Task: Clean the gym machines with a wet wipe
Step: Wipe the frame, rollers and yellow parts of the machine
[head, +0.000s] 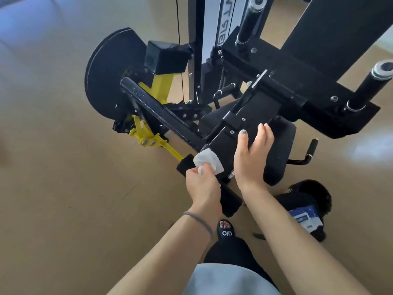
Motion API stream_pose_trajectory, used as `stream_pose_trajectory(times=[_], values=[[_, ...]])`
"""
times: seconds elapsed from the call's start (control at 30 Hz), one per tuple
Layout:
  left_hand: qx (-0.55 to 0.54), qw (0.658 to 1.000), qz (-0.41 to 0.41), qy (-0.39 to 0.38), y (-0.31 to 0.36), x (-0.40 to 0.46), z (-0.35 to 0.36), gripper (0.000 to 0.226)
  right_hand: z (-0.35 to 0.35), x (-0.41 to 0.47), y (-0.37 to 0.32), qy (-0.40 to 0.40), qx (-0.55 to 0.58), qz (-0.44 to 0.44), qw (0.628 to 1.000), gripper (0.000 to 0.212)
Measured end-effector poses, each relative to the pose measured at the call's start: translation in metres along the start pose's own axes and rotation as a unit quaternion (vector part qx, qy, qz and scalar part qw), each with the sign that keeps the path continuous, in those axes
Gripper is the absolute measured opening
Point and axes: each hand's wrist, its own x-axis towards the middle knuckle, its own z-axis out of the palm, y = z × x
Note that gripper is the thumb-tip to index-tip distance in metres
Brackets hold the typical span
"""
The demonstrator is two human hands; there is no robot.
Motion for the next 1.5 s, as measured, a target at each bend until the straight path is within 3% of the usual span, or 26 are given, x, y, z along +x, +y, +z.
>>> stream_pose_trajectory(times=[0.2, 0.3, 0.43, 0.5, 0.57, 0.67, 0.7, 0.77, 0.8, 0.9, 0.93, 0.97, 1.07, 1.13, 1.17, 1.3, 1.43, 1.5], values=[[-0.010, 1.000, 0.014, 0.024, -0.011, -0.015, 0.016, 0.017, -0.004, 0.001, 0.004, -0.008, 0.000, -0.012, 1.000, 0.059], [-0.041, 0.995, 0.043, 0.083, -0.010, -0.013, 0.014, 0.012, -0.006, 0.001, 0.006, -0.025, -0.008, -0.022, 0.999, 0.059], [0.023, 0.954, 0.228, 0.193, -0.004, 0.008, 0.010, 0.011, -0.009, 0.006, 0.011, -0.035, -0.029, -0.042, 0.998, 0.058], [0.112, 0.904, 0.369, 0.183, -0.006, 0.020, 0.010, 0.006, -0.008, 0.006, 0.012, -0.037, -0.035, -0.048, 0.998, 0.058], [0.212, 0.838, 0.487, 0.123, -0.015, 0.025, 0.009, 0.011, -0.007, 0.005, 0.014, -0.046, -0.039, -0.051, 0.997, 0.058], [0.338, 0.680, 0.650, 0.026, -0.037, 0.028, 0.002, 0.027, -0.009, 0.003, 0.015, -0.062, -0.054, -0.056, 0.995, 0.058], [0.356, 0.643, 0.679, 0.004, -0.041, 0.028, -0.002, 0.030, -0.011, 0.003, 0.015, -0.063, -0.059, -0.057, 0.995, 0.057], [0.373, 0.606, 0.702, -0.027, -0.038, 0.034, -0.010, 0.032, -0.013, 0.004, 0.015, -0.062, -0.063, -0.061, 0.994, 0.057], [0.372, 0.604, 0.704, -0.031, -0.032, 0.039, -0.012, 0.031, -0.013, 0.004, 0.015, -0.060, -0.063, -0.060, 0.994, 0.056], [0.341, 0.680, 0.649, 0.000, -0.002, 0.053, -0.015, 0.017, -0.009, 0.003, 0.012, -0.051, -0.061, -0.049, 0.996, 0.057], [0.343, 0.688, 0.640, 0.002, 0.005, 0.056, -0.017, 0.013, -0.007, 0.003, 0.011, -0.047, -0.061, -0.044, 0.996, 0.057], [0.356, 0.673, 0.649, -0.011, 0.008, 0.059, -0.020, 0.012, -0.005, 0.002, 0.010, -0.043, -0.063, -0.038, 0.996, 0.057], [0.400, 0.564, 0.712, -0.122, 0.004, 0.061, -0.036, 0.019, 0.002, 0.000, 0.011, -0.027, -0.080, -0.042, 0.996, 0.058], [0.425, 0.509, 0.730, -0.163, 0.008, 0.069, -0.044, 0.025, 0.009, 0.000, 0.012, -0.018, -0.093, -0.043, 0.995, 0.060], [0.429, 0.502, 0.732, -0.170, 0.016, 0.077, -0.044, 0.026, 0.013, -0.001, 0.012, -0.013, -0.098, -0.038, 0.994, 0.061], [0.439, 0.547, 0.698, -0.143, 0.060, 0.113, -0.040, 0.017, 0.031, 0.000, 0.008, 0.018, -0.118, -0.020, 0.993, 0.067], [0.472, 0.496, 0.715, -0.142, 0.086, 0.142, -0.059, 0.010, 0.043, -0.002, 0.008, 0.060, -0.179, -0.018, 0.982, 0.069], [0.481, 0.498, 0.712, -0.113, 0.103, 0.155, -0.073, 0.011, 0.045, -0.002, 0.008, 0.066, -0.193, -0.013, 0.979, 0.069]])
